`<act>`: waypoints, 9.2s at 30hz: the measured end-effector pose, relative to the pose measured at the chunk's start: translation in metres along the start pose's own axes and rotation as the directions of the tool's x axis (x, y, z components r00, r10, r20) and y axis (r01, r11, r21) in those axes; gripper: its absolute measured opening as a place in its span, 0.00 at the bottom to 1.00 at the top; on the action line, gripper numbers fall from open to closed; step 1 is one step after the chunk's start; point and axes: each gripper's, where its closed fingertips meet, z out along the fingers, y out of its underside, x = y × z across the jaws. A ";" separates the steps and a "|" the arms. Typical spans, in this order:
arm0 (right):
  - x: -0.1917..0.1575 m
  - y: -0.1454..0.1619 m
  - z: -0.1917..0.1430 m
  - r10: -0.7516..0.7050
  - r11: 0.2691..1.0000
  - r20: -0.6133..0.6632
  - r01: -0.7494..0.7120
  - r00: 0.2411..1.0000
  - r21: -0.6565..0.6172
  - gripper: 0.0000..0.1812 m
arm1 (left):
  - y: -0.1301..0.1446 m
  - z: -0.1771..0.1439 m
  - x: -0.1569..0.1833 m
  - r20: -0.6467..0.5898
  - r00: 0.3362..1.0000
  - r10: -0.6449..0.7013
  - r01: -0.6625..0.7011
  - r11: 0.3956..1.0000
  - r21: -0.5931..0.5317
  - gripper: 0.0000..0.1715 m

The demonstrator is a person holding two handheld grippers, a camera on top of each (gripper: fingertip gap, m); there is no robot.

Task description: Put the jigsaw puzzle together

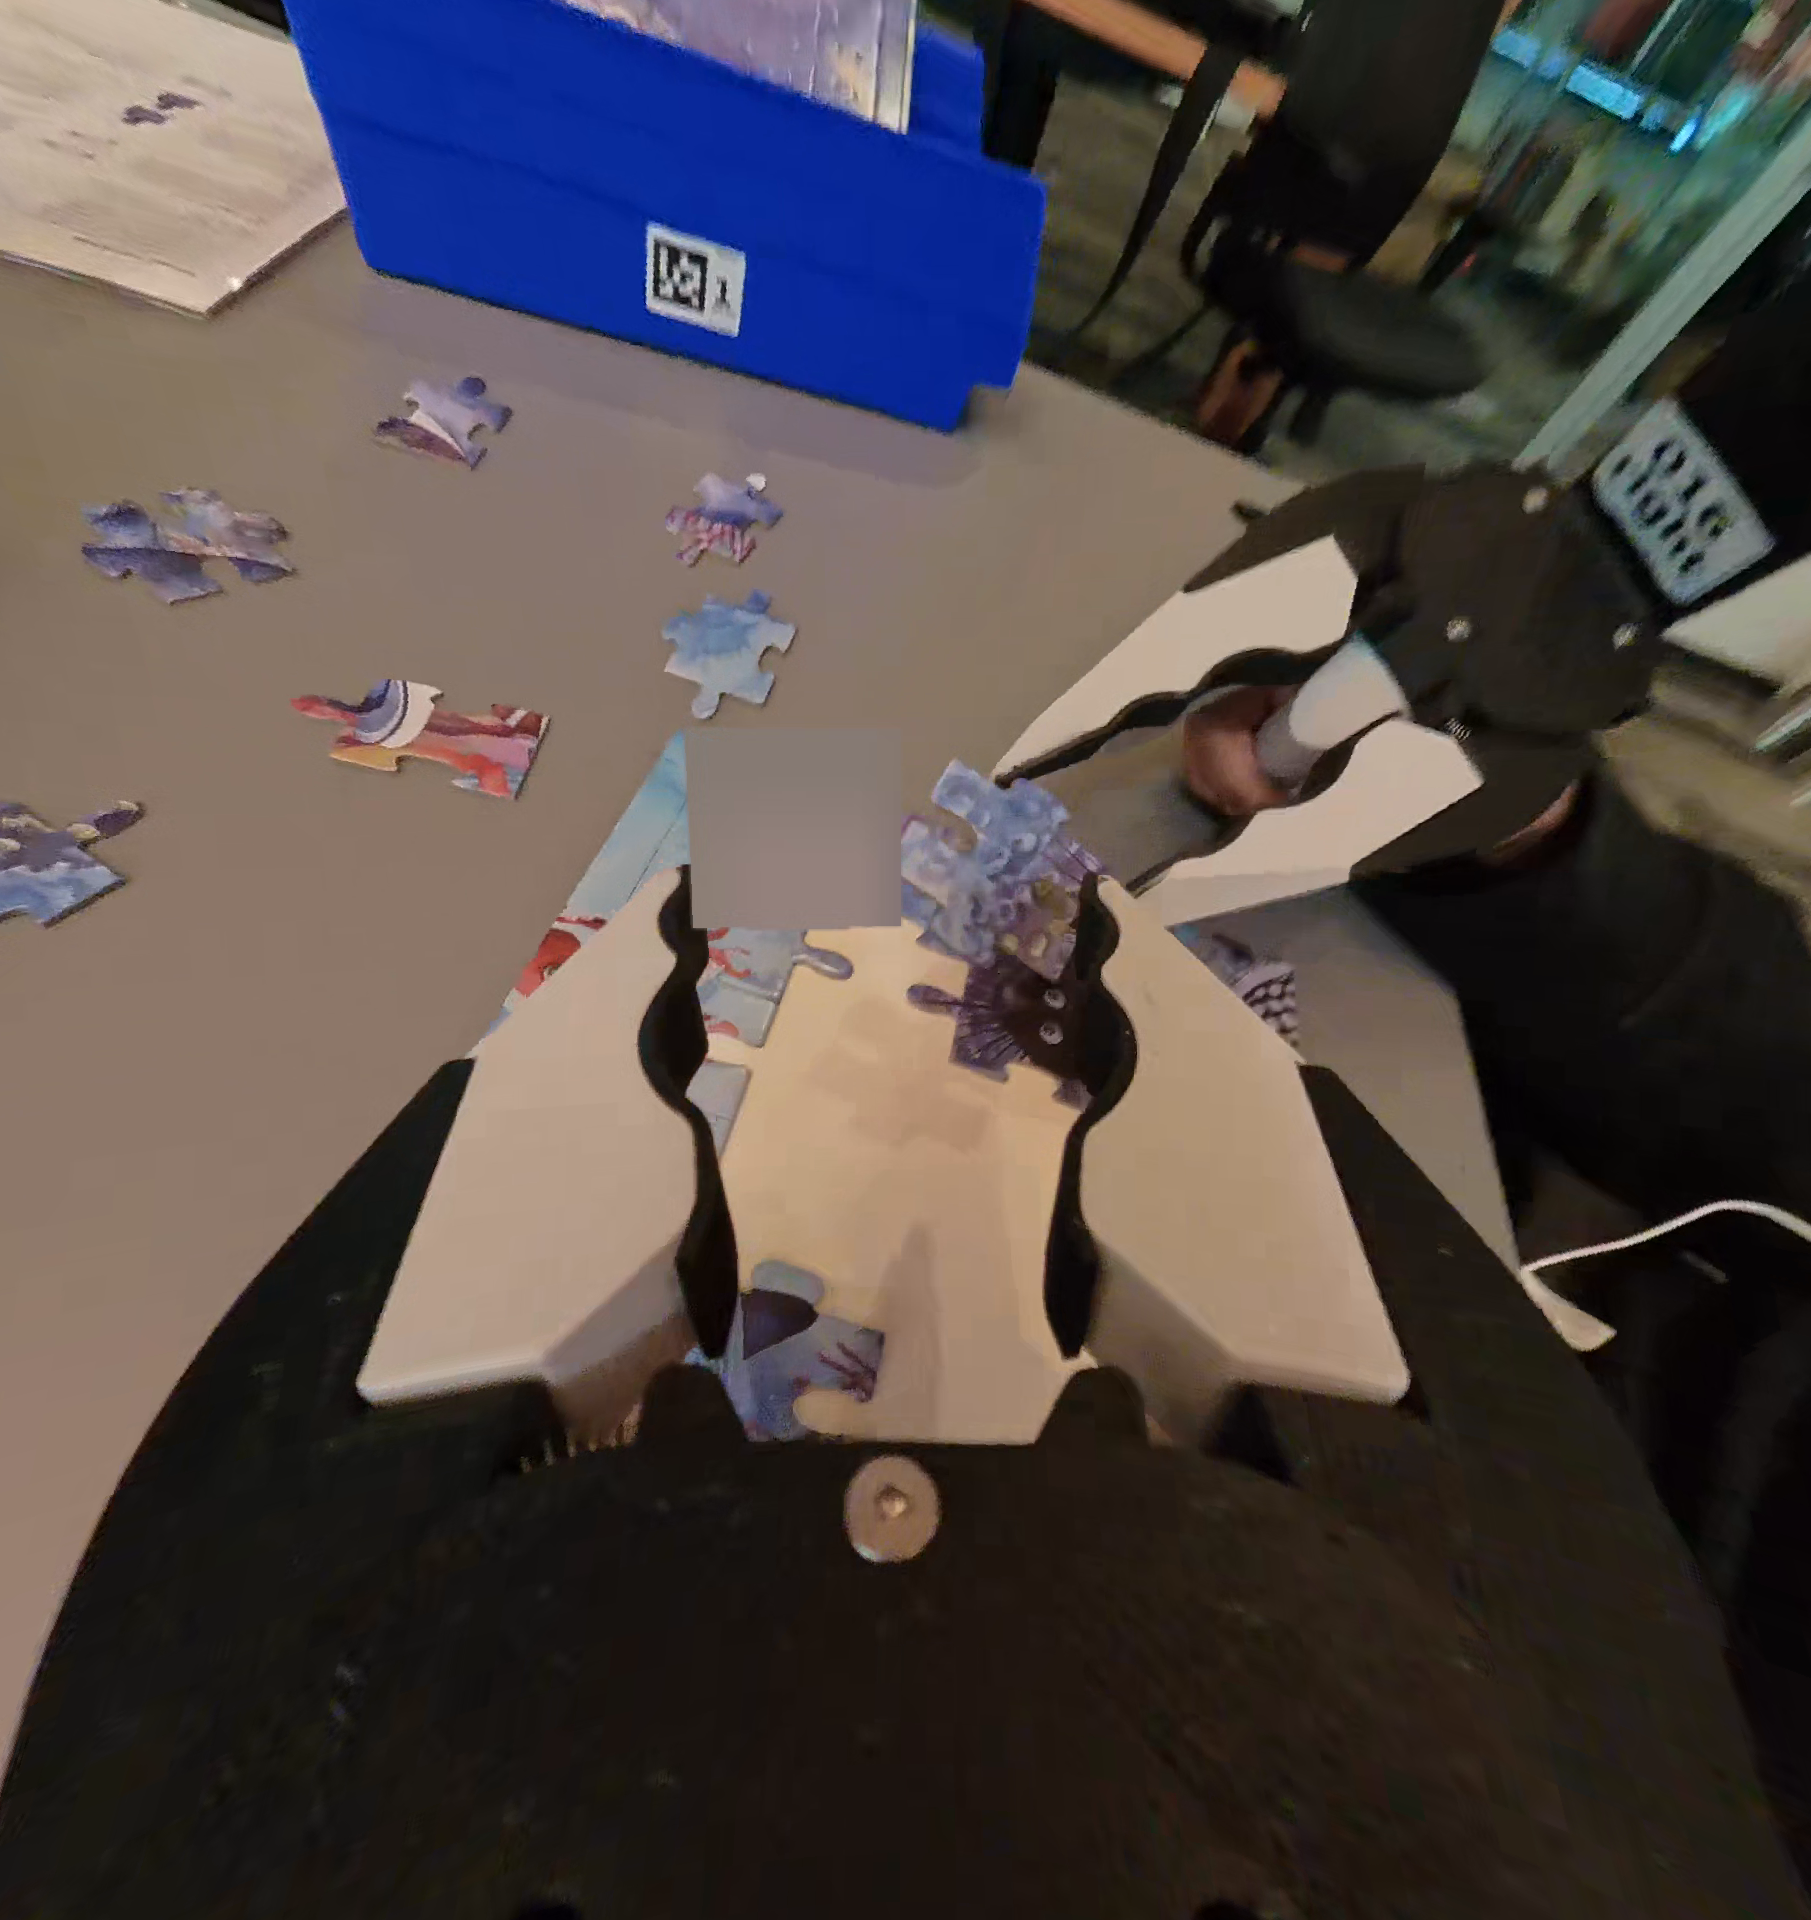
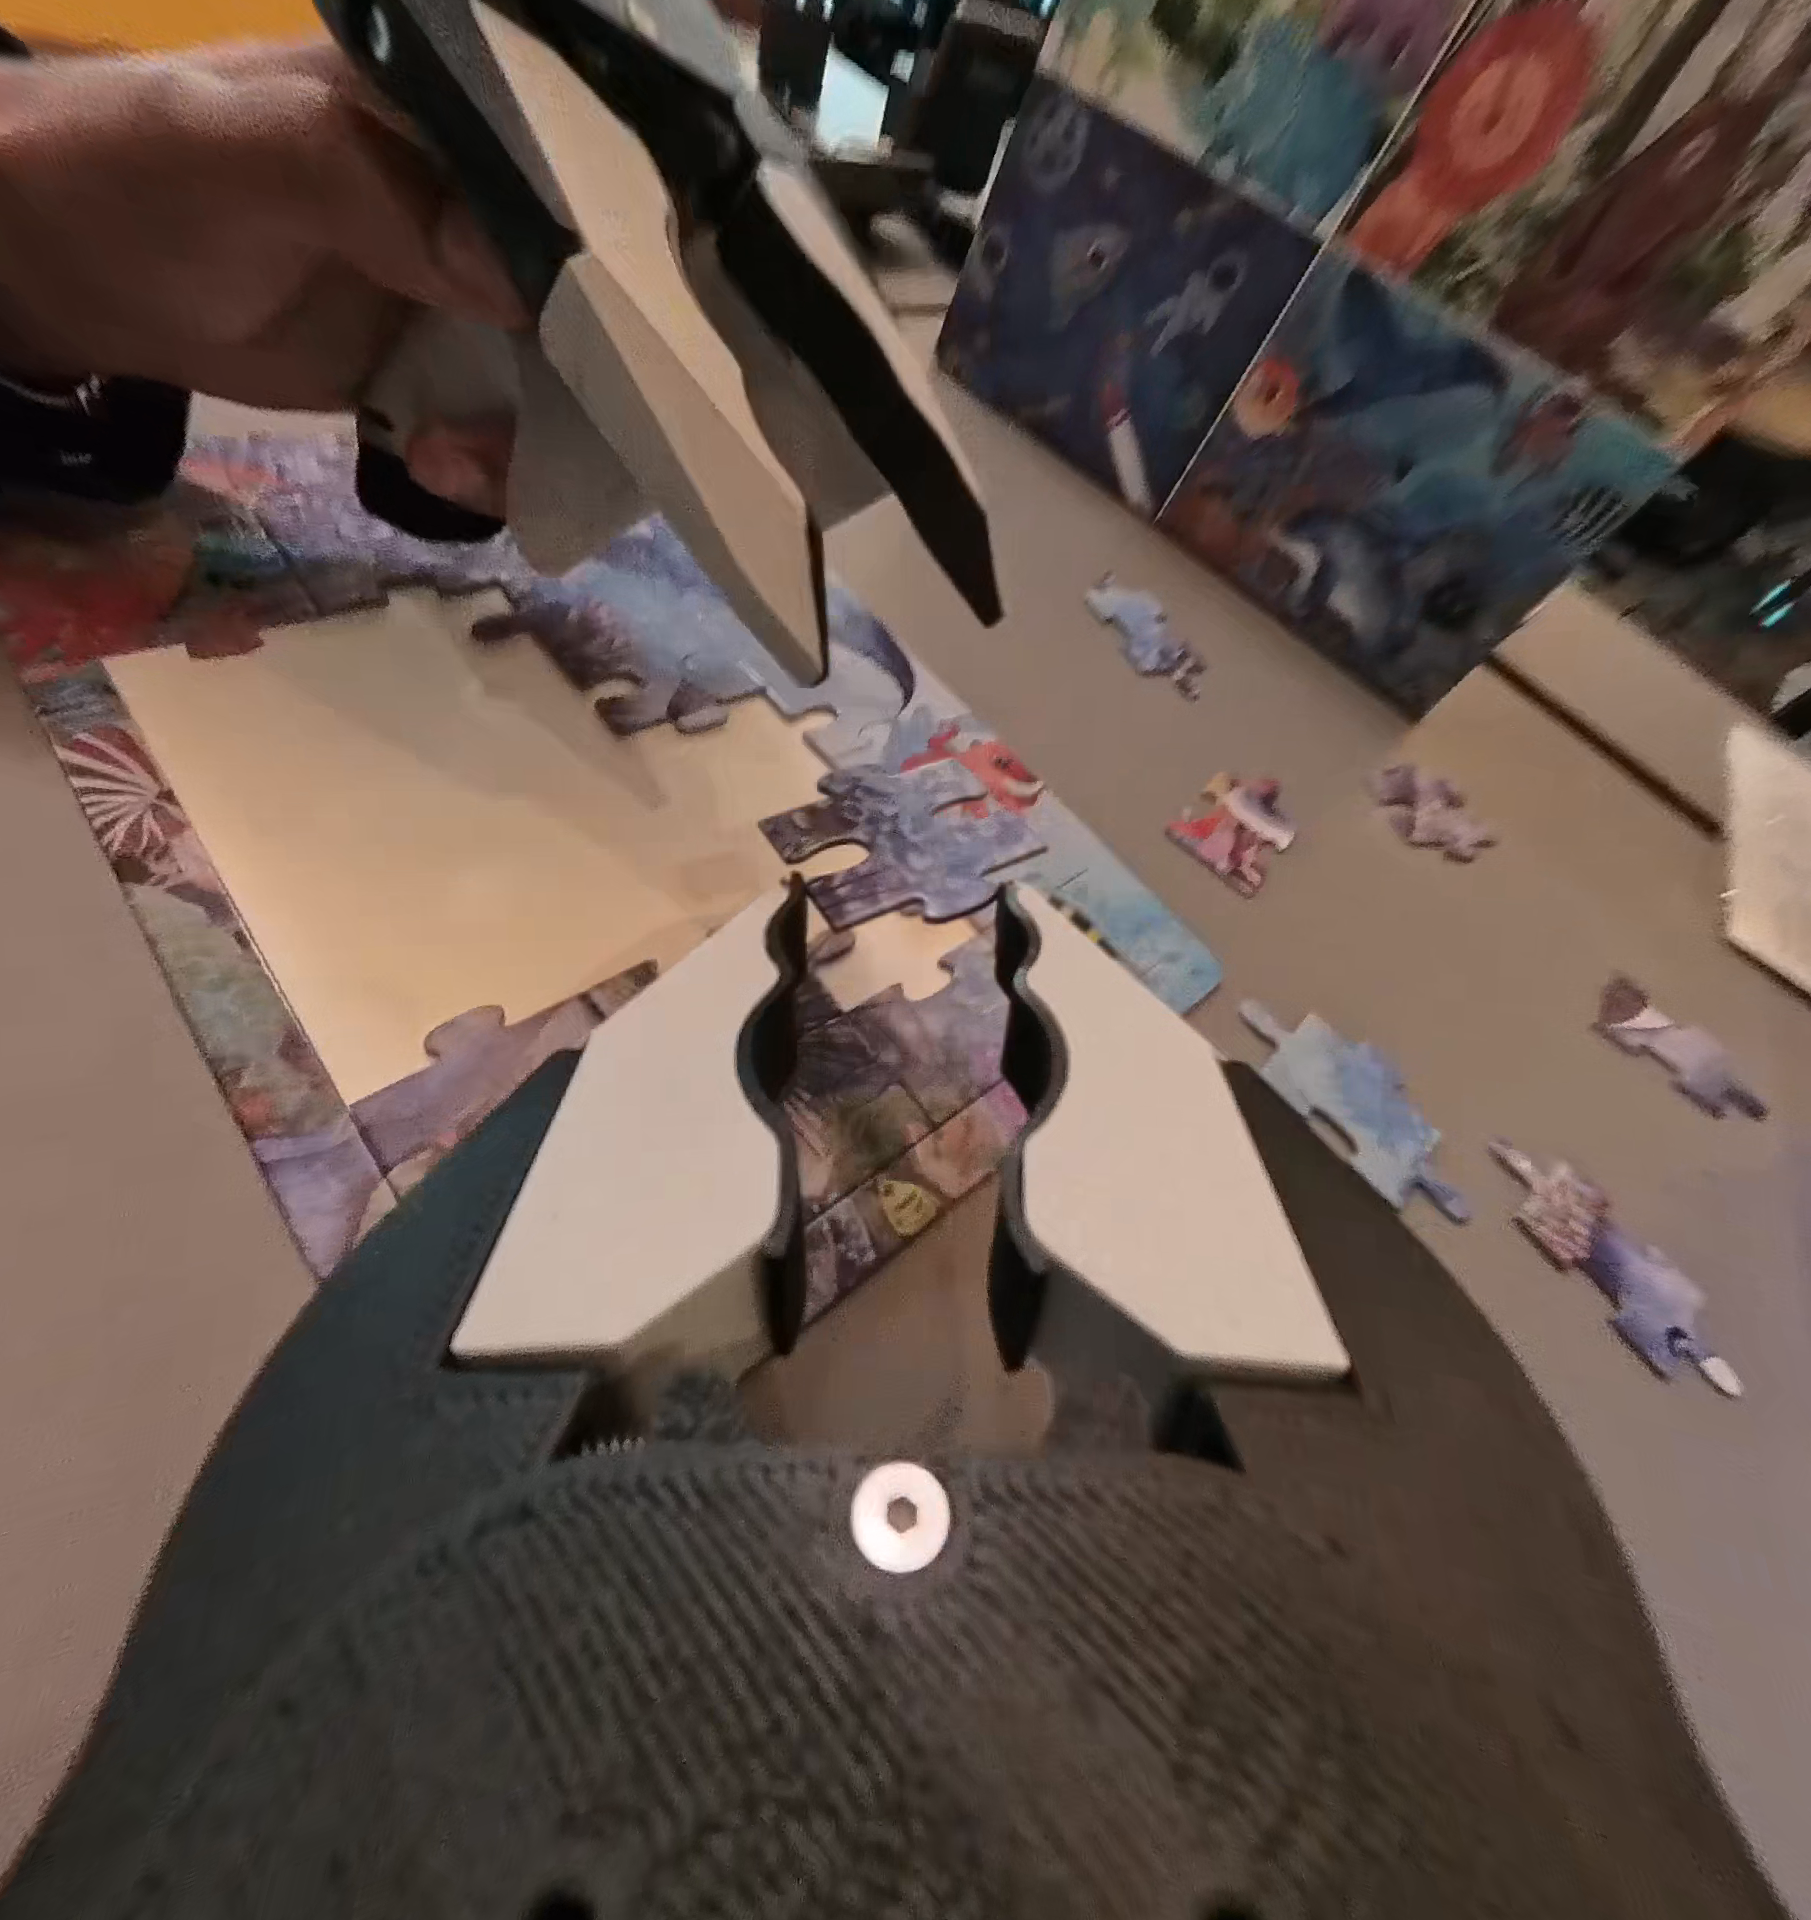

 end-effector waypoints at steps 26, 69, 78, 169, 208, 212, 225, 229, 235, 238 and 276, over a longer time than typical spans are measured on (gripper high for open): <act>0.003 0.016 0.020 0.228 0.967 0.133 -0.208 0.965 -0.147 0.20 | 0.055 0.017 -0.008 0.066 0.972 0.228 -0.194 0.924 -0.330 0.33; 0.015 0.041 0.037 0.017 0.948 -0.085 -0.043 0.996 -0.315 0.00 | 0.059 0.028 -0.013 0.153 0.936 0.318 -0.245 0.898 -0.366 0.00; 0.009 0.038 0.040 -0.009 0.950 -0.069 -0.013 0.998 -0.312 0.00 | 0.059 0.031 -0.016 0.205 0.915 0.347 -0.250 0.888 -0.385 0.00; -0.004 0.037 0.038 0.211 0.936 0.120 -0.166 0.970 -0.310 0.00 | 0.057 0.037 -0.025 0.309 0.897 0.317 -0.188 0.904 -0.383 0.00; 0.066 0.002 -0.011 0.333 0.940 -0.072 -0.325 0.940 0.107 0.00 | 0.033 0.012 -0.047 0.444 0.843 0.305 -0.187 0.939 -0.290 0.00; 0.073 -0.009 -0.026 0.400 0.895 -0.033 -0.382 0.916 0.229 0.00 | -0.009 -0.024 -0.053 0.481 0.861 0.166 -0.153 0.986 -0.066 0.00; 0.094 -0.007 -0.045 0.470 0.847 -0.074 -0.425 0.880 0.320 0.00 | 0.020 -0.186 -0.112 0.495 0.869 0.026 -0.098 0.988 0.121 0.01; 0.093 -0.009 -0.029 0.545 0.812 -0.015 -0.523 0.839 0.260 0.00 | 0.005 -0.213 -0.111 0.392 0.913 -0.114 -0.023 0.944 0.329 0.03; 0.097 -0.066 0.002 0.352 0.918 0.031 -0.352 0.935 0.184 0.06 | 0.020 -0.207 -0.125 0.444 0.891 -0.101 -0.024 0.963 0.268 0.01; 0.122 -0.081 0.018 0.156 0.980 -0.056 -0.147 0.986 0.135 0.08 | 0.028 -0.200 -0.128 0.473 0.879 -0.067 -0.038 0.977 0.209 0.00; 0.176 -0.001 0.048 0.323 0.941 -0.172 -0.296 0.931 0.165 0.24 | 0.063 -0.172 -0.141 0.461 0.885 -0.062 0.052 0.998 0.035 0.08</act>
